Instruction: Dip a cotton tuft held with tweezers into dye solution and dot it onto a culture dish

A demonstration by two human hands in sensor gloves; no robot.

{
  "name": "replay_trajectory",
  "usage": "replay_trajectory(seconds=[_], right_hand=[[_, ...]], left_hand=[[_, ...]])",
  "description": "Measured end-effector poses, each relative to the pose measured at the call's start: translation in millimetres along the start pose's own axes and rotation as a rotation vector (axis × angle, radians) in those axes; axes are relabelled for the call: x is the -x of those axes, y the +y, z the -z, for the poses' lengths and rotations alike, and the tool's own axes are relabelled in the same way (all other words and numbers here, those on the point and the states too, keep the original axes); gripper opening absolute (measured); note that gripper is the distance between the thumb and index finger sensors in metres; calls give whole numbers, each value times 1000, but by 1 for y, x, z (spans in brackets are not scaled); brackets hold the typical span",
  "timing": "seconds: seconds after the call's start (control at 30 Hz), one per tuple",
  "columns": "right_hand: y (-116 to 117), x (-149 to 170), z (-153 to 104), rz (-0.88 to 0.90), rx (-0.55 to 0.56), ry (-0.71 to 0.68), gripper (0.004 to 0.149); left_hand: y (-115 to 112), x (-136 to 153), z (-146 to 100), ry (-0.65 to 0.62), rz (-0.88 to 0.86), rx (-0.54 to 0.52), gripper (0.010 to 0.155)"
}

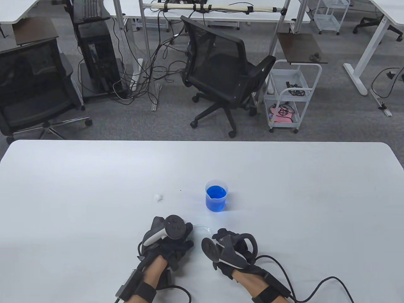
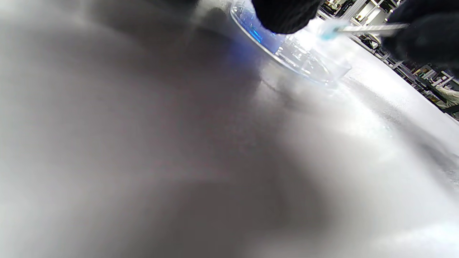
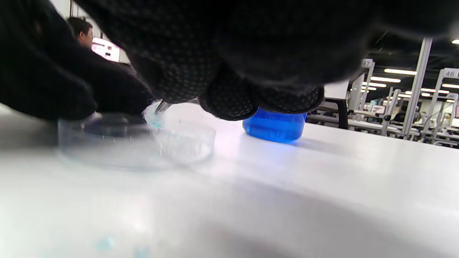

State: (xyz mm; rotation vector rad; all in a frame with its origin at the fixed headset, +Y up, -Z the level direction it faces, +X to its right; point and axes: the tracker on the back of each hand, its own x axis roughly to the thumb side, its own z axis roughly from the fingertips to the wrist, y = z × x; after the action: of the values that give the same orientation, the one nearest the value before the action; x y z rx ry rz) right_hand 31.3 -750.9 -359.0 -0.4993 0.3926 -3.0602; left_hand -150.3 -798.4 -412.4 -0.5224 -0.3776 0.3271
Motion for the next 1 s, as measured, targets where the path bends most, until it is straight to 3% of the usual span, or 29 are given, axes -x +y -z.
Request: replay_trajectory(seconds=[0.1, 0.43, 0.77, 1.0], right_hand=[[-6, 0, -2, 12, 19, 1, 40], [17, -9, -2, -28, -63, -33, 41], [-9, -5, 5, 44, 27, 0, 41], [16, -15, 10, -9, -45, -30, 40]], left_hand=[[0, 0, 0, 1, 1, 0, 67], [0, 0, 0, 2, -1, 0, 67], [0, 0, 0, -1, 1, 1, 67], [-1, -1, 0, 2, 8, 2, 67]])
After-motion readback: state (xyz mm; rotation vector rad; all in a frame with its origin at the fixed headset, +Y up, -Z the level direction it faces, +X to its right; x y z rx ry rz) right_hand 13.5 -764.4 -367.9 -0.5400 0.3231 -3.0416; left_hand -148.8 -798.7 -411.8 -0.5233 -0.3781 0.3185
